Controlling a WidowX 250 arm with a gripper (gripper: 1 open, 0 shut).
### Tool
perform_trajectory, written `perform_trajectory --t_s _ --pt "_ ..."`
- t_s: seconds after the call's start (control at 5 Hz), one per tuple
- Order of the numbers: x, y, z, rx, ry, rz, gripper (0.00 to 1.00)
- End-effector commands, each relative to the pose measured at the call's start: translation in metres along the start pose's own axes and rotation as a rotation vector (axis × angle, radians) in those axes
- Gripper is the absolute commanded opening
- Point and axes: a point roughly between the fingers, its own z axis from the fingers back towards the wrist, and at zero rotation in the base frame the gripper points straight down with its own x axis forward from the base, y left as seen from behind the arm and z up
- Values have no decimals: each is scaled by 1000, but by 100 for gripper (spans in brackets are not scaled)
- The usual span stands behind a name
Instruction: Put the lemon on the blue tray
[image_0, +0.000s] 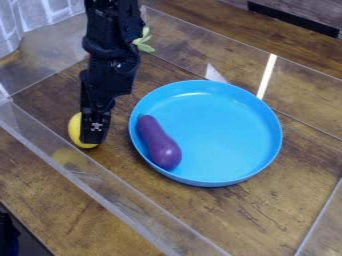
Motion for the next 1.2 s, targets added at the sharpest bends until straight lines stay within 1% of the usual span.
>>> perform_trajectory --t_s 0.0,0.2,0.4,1.0 --pt "-5 10 -1 9 -16 34 100" --pt "-5 11 -9 -3 -13 40 100" --pt "-5 13 -15 -11 -7 45 0" --pt "-6 13 -7 3 12 39 0"
